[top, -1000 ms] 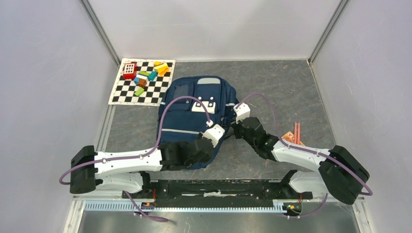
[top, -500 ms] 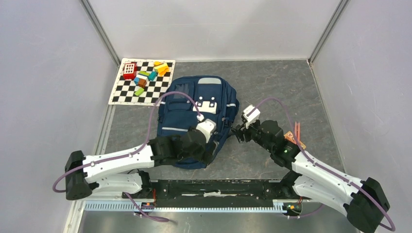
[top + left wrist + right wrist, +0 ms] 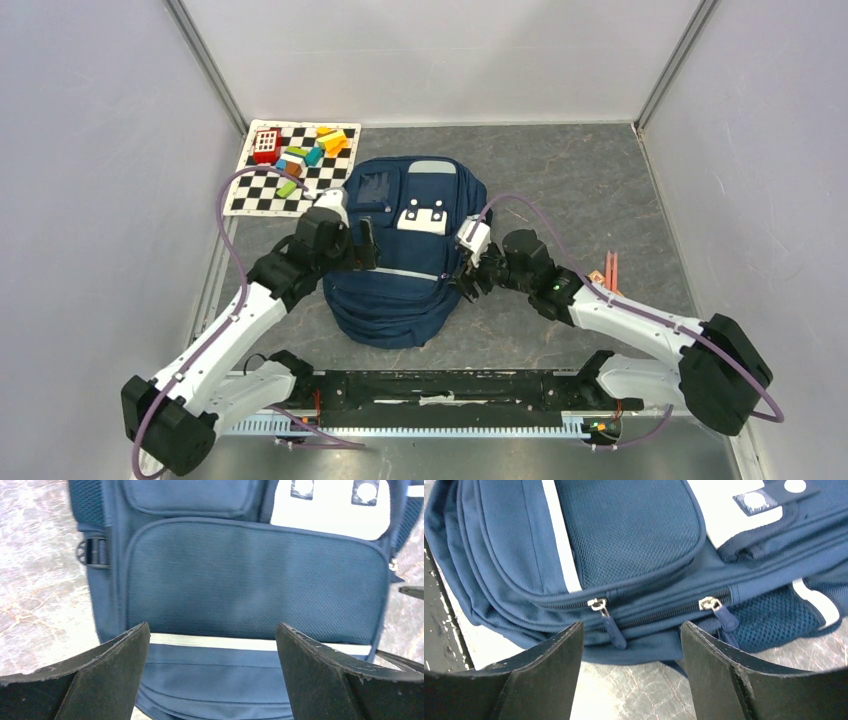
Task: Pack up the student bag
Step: Zip the student bag at the center of the board.
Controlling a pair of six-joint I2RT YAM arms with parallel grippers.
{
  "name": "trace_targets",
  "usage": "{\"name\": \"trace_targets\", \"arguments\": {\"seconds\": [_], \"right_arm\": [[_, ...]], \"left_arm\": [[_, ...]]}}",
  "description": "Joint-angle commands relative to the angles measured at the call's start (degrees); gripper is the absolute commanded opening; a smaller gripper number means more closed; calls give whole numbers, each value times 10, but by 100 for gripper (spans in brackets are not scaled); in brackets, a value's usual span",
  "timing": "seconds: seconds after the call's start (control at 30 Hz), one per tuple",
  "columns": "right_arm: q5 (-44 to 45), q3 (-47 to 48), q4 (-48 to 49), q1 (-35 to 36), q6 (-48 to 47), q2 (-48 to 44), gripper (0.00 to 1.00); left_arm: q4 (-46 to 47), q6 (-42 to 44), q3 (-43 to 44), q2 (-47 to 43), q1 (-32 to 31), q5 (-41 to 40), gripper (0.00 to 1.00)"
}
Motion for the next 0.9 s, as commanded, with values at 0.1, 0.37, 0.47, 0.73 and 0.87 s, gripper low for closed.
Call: {"name": "trace_targets", "arguments": {"seconds": [0.1,0.37,0.47,0.73,0.87], "right_arm": [[-33,57,-2,5,-3,41,73],[-27,73,-18,6,-5,67,61],[-27,76,-22,6,-8,71,45],[-45,68,-22,6,-11,69,8],[-58,58,-20,8,-8,63,0]], "left_arm": [[31,37,-21,16,115,89,100],[17,36,-7,67,157,93,100],[2,58,3,95,161,123,88],[-3,69,2,131,162,162,58],[1,68,-4,130,162,170,38]]}}
